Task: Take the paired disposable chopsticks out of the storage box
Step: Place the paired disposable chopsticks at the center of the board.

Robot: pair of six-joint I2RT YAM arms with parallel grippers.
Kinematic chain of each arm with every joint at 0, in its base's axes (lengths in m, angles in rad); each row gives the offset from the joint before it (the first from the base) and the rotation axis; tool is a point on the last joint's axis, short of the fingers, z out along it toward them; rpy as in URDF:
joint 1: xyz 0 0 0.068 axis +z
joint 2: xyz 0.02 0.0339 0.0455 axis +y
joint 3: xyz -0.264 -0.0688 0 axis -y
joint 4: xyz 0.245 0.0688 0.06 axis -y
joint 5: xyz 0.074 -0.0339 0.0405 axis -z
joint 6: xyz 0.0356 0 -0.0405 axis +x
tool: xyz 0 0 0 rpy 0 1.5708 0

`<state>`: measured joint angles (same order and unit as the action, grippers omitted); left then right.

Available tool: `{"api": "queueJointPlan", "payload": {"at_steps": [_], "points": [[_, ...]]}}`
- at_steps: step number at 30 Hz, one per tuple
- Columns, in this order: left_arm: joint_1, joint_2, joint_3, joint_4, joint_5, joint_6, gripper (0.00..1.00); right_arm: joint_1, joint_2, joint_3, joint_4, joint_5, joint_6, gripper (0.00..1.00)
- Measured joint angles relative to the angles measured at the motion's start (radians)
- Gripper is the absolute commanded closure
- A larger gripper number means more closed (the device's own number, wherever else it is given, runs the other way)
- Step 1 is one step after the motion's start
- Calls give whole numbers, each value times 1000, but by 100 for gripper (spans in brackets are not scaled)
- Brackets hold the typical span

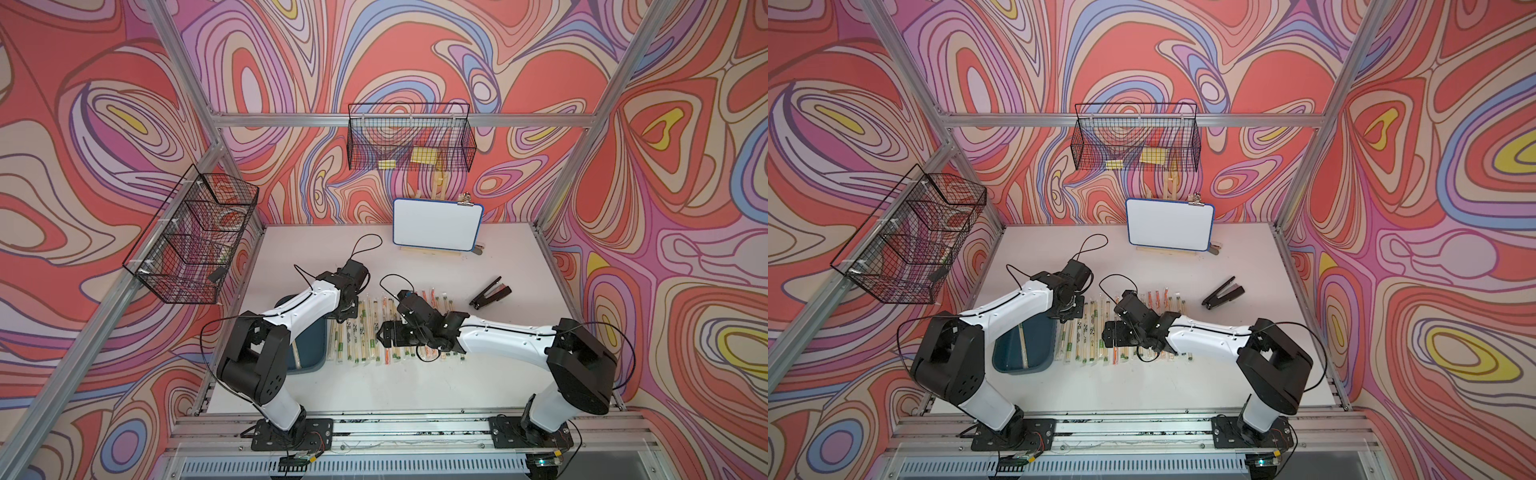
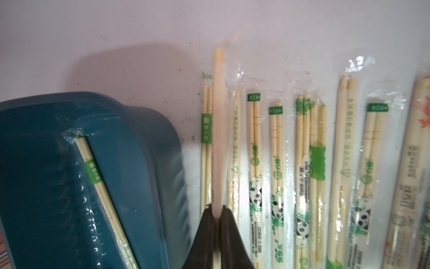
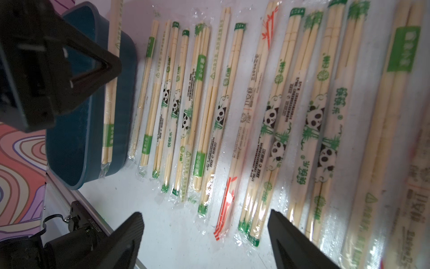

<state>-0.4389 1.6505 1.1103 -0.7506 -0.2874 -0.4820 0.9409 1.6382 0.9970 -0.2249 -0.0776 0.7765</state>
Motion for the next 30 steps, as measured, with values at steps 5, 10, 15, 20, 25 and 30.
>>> {"api": "queueJointPlan", "payload": {"at_steps": [5,10,15,20,25,30], "points": [[-1,35,-29,23,-13,-2,100,0,0,0,0,3,0,11],[-1,69,-39,43,-24,-7,100,0,0,0,0,3,0,11],[-1,89,-40,61,-33,-8,99,0,0,0,-1,3,0,11],[-1,106,-40,73,-42,-8,96,0,0,0,-1,3,0,11],[-1,130,-41,80,-50,-7,83,0,0,0,-1,4,0,11],[-1,133,-42,84,-50,-7,71,0,0,0,0,6,0,11]]}}
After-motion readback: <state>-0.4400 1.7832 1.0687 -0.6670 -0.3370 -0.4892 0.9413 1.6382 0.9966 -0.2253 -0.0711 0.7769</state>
